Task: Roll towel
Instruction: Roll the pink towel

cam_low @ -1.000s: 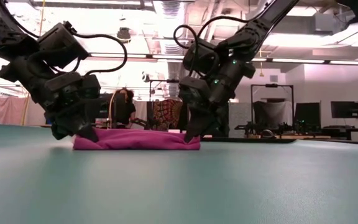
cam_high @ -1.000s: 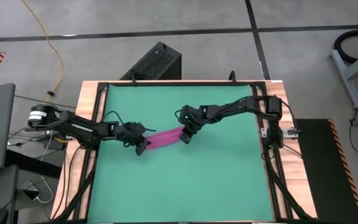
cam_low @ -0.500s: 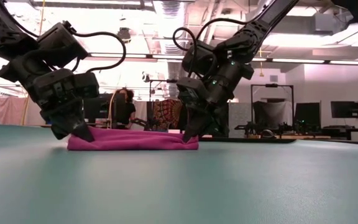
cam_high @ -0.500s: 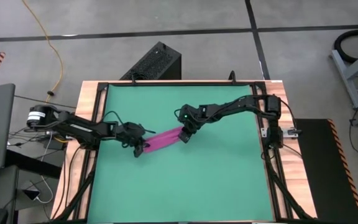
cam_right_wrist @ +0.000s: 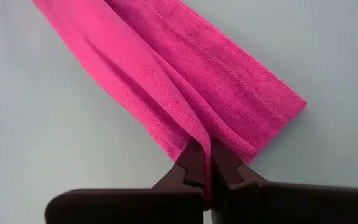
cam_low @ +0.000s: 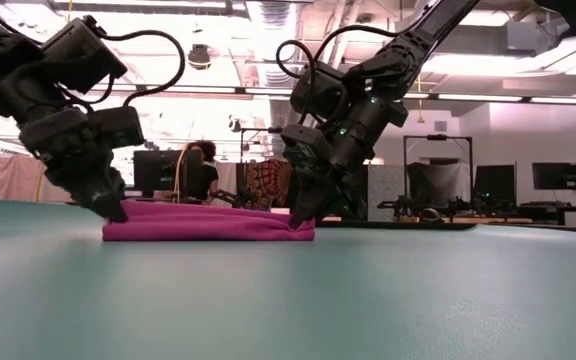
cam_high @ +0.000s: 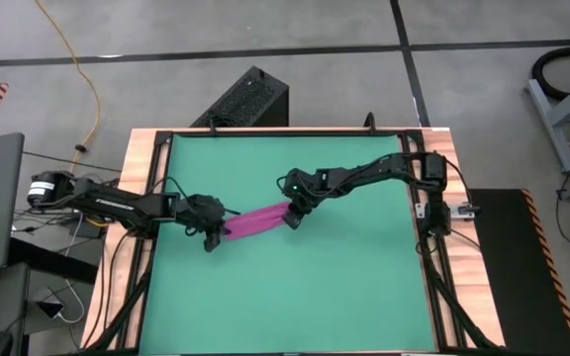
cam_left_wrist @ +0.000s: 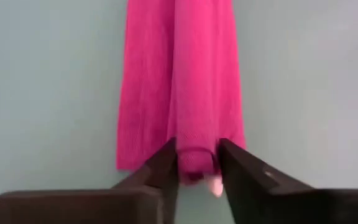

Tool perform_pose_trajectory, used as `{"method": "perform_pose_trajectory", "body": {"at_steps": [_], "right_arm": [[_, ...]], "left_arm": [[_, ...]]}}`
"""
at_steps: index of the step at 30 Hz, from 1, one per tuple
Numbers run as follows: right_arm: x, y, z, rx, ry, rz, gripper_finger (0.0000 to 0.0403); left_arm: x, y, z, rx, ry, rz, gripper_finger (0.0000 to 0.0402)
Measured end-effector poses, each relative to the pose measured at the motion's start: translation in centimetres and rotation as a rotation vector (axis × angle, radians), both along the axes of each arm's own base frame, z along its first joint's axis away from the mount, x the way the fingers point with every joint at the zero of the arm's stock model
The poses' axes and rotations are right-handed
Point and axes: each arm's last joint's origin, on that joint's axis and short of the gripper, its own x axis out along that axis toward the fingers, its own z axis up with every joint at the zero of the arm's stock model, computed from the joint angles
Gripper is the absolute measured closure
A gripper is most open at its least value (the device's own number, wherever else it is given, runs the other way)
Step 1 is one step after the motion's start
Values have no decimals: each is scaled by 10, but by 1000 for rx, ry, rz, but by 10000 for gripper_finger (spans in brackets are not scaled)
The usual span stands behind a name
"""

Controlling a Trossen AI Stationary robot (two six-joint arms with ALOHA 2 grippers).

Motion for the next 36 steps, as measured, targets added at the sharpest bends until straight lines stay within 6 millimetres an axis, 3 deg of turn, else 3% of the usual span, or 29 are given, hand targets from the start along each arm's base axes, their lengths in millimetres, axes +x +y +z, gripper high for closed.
{"method": "perform_pose_trajectory", "body": {"at_steps": [5,10,17,21,24,28,36], "right_arm": [[0,0,-1,1,4,0,392],[-1,0,-1,2,12,6,392],[-1,4,-1,1,12,18,392],[0,5,-1,1,12,21,392],[0,5,-1,1,12,21,392],[0,5,-1,0,11,20,392],[0,5,-1,-4,11,18,392]], "left_arm": [[-7,0,-6,-1,94,15,240],[-15,-1,-6,-16,151,41,231],[-24,-8,19,6,12,88,272],[-21,-16,49,226,-260,118,330],[-18,-20,59,363,-436,121,384],[-12,-22,48,392,-490,103,399],[2,-24,18,430,-370,75,401]]}}
